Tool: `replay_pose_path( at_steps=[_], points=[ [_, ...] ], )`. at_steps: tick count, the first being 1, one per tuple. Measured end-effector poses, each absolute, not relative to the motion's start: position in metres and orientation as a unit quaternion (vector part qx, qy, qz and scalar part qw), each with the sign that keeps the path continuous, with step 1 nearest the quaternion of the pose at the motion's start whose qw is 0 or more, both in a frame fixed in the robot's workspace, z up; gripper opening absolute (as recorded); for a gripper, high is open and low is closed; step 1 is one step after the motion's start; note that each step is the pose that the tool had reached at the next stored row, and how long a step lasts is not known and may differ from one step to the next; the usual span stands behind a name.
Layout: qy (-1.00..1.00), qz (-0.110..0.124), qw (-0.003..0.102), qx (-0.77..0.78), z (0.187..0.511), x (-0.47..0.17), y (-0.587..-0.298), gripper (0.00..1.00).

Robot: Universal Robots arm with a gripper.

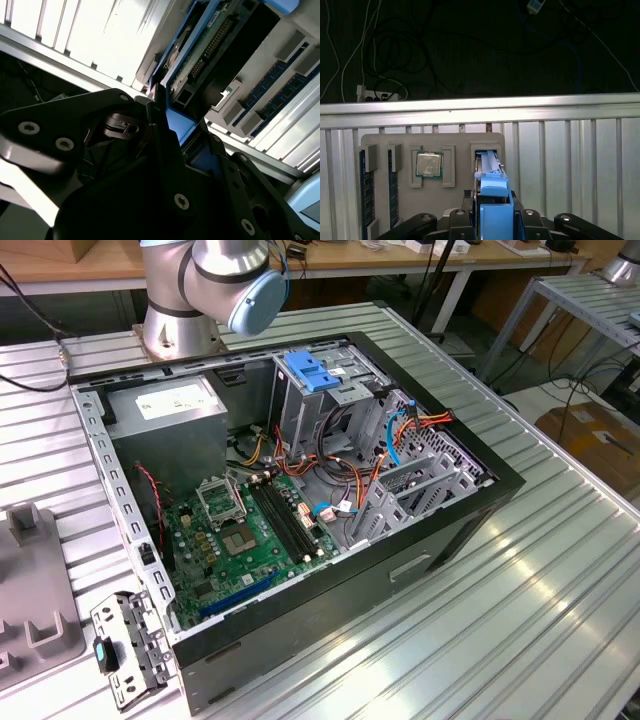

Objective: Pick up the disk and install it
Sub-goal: 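Pick up the disk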

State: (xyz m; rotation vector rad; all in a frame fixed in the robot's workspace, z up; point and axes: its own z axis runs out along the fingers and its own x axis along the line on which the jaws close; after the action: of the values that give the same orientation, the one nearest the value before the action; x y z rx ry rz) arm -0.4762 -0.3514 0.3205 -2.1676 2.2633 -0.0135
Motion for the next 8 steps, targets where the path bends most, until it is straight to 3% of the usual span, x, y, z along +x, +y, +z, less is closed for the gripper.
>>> replay_pose_path(
  at_steps=[8],
  points=[
    [0.722,-0.005,0.004,-0.692,0.337,-0.476,-0.351,0.36]
  ],
)
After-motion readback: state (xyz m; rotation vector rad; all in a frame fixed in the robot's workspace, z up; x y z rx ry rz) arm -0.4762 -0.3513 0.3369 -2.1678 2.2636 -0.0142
